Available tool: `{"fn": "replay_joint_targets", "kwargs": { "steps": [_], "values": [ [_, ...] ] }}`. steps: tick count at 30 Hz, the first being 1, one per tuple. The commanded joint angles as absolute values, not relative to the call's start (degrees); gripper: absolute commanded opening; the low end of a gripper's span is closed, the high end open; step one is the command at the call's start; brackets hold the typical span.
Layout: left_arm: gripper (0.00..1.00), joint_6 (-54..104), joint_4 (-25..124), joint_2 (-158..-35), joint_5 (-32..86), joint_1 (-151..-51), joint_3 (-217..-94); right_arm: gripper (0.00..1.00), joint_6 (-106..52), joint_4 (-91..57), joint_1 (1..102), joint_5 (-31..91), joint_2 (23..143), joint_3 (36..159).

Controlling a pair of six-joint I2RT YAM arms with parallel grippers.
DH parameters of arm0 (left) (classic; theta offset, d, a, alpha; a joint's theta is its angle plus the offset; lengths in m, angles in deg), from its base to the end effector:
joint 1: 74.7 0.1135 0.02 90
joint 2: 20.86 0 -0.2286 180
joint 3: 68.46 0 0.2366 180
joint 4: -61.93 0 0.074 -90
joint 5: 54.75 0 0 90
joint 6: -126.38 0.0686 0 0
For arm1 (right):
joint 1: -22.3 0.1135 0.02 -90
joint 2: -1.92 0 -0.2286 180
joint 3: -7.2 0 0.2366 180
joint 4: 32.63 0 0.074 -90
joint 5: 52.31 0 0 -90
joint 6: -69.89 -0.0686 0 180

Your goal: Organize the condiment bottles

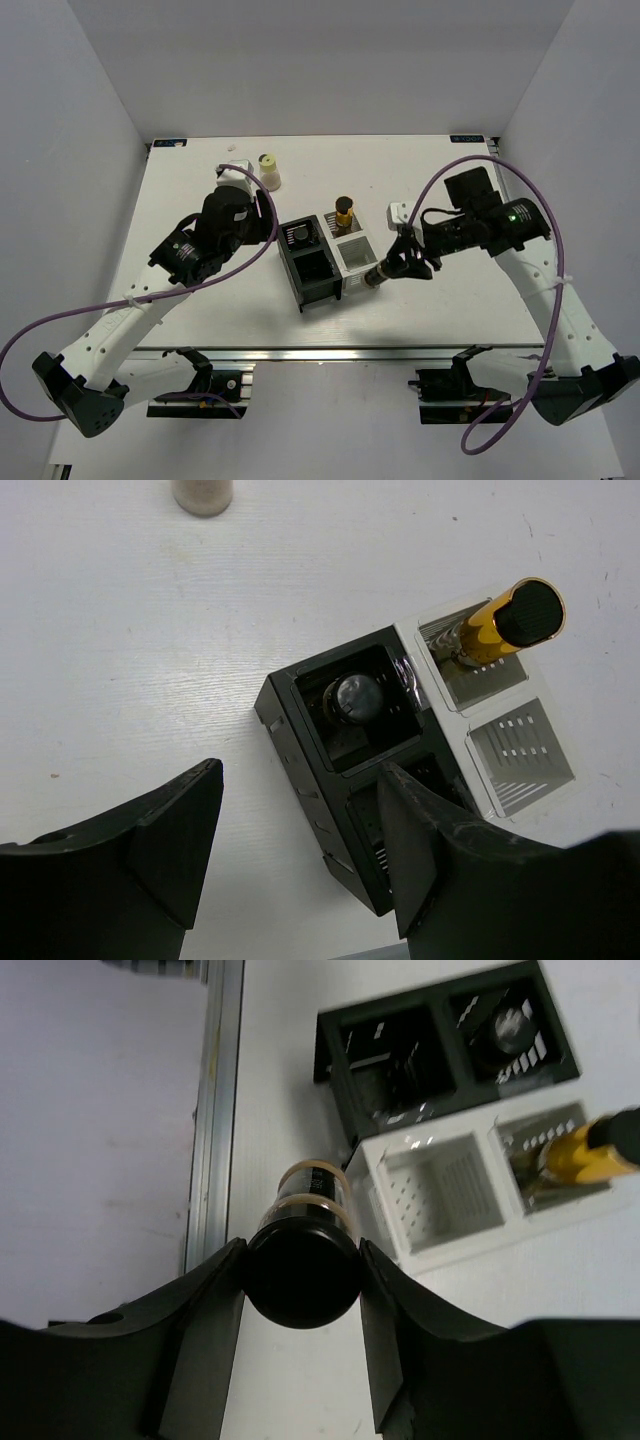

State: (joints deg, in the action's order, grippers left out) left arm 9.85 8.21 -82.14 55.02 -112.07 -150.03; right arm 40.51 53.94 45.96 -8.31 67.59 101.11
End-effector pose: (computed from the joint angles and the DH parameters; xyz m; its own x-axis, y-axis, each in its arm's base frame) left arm 0.2109 -0.1319 0.3197 -0.5467 -0.1114 -0.8299 0.1148 0.9718 -0.2060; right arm 0.1617 0.1247 0.3302 0.1619 -0.5899 -0.7911 -0.9858 -0.0598 -0.1571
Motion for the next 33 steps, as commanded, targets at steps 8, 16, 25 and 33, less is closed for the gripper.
{"fn": "replay_joint_targets", "kwargs": {
  "steps": [8,16,25,33],
  "values": [
    [0.73,9.05,7.07,-78.7,58.19,-112.14,-150.22,0.0,7.5,18.81,57.18,-10.58,76.87,107.05],
    [0.73,6.67,5.4,-74.57,59.86,-112.14,-148.9,0.0,-0.07,11.33,62.2,-4.07,88.03,112.68],
    [0.73,5.62,4.43,-72.63,60.3,-112.14,-147.58,0.0,-0.16,10.71,62.29,-2.39,94.2,115.58],
    [0.73,5.7,5.04,-72.89,60.3,-112.14,-147.05,0.0,0.19,10.8,62.29,-1.87,97.63,116.81]
  ]
}}
